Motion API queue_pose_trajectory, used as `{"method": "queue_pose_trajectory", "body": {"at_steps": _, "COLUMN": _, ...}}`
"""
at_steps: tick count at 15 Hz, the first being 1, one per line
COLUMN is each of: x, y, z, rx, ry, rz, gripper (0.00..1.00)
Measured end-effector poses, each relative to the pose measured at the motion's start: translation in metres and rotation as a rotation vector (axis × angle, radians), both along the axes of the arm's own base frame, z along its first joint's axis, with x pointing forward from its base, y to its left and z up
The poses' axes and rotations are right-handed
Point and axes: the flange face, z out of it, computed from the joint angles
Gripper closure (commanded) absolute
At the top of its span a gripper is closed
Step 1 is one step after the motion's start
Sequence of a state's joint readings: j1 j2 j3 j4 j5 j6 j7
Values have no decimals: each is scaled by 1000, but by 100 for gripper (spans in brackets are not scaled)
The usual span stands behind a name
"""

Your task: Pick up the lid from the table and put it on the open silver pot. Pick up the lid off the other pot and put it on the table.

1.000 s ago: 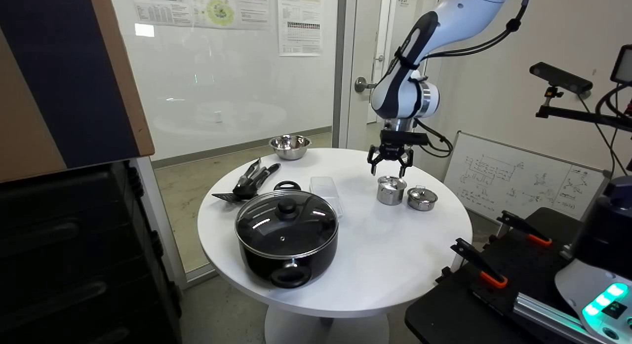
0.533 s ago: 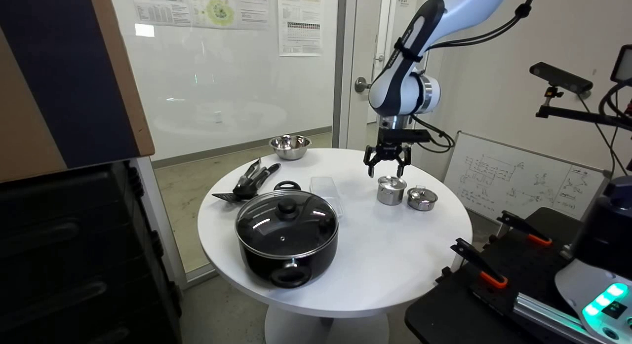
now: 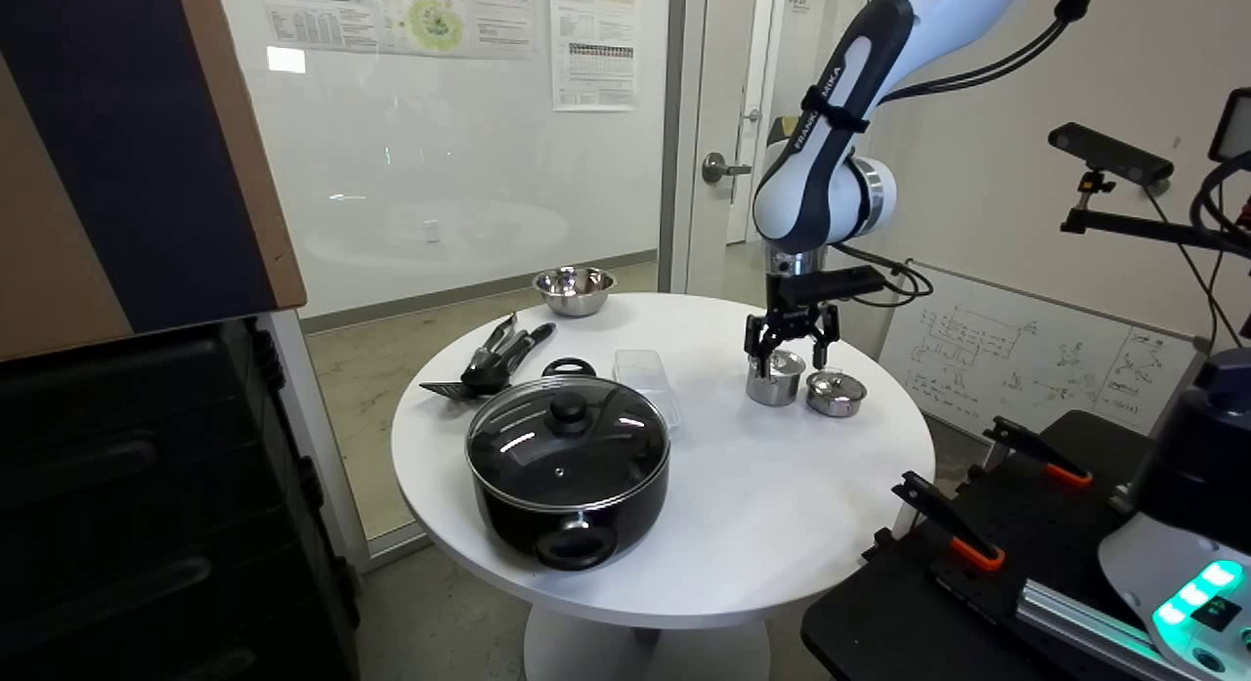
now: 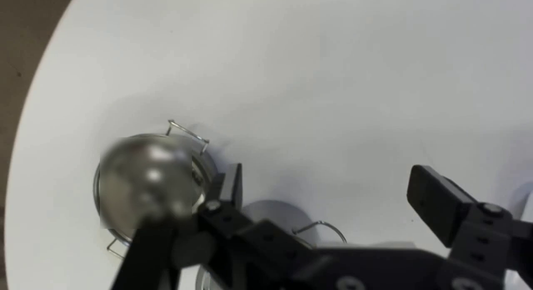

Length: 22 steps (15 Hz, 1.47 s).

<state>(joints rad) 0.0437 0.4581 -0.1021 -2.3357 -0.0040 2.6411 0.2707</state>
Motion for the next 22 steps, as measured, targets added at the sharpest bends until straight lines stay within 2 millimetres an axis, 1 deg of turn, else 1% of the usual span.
{"method": "queue_pose_trajectory", "body": {"at_steps": 3, "x": -25, "y": -19, "z": -7, "rx": -4, "ry": 49, "rz": 67, "gripper": 0}}
{"method": "queue_pose_trajectory", "body": {"at_steps": 5, "x": -40, "y": -40, "z": -10, "rx": -14, "ry": 80, "rz": 126, "gripper": 0}}
{"method": "queue_pose_trajectory", "body": {"at_steps": 6, "x": -46, "y": -55, "z": -10, "rx": -26, "ry": 82, "rz": 152, "gripper": 0}}
{"method": "queue_pose_trajectory", "body": {"at_steps": 8, "x": -55, "y": -86, "z": -7, "rx": -50, "ry": 54, "rz": 176, "gripper": 0}}
{"method": "queue_pose_trajectory", "body": {"at_steps": 10, "x": -60, "y": -112, "z": -4, "rx": -61, "ry": 8, "rz": 170, "gripper": 0}}
{"method": "queue_pose_trajectory", "body": {"at_steps": 12, "x": -62, "y": -130, "z": -1, "rx": -67, "ry": -29, "rz": 154, "gripper": 0}}
{"method": "queue_pose_trajectory", "body": {"at_steps": 13, "x": -62, "y": -134, "z": 0, "rx": -68, "ry": -46, "rz": 146, "gripper": 0}}
{"method": "queue_pose_trajectory", "body": {"at_steps": 15, "x": -60, "y": -135, "z": 0, "rx": -65, "ry": -69, "rz": 136, "gripper": 0}}
{"method": "queue_pose_trajectory", "body": {"at_steps": 20, "x": -49, "y": -111, "z": -9, "rx": -37, "ry": -84, "rz": 144, "gripper": 0}}
{"method": "queue_pose_trajectory", "body": {"at_steps": 22, "x": -42, "y": -106, "z": -15, "rx": -28, "ry": -87, "rz": 140, "gripper": 0}}
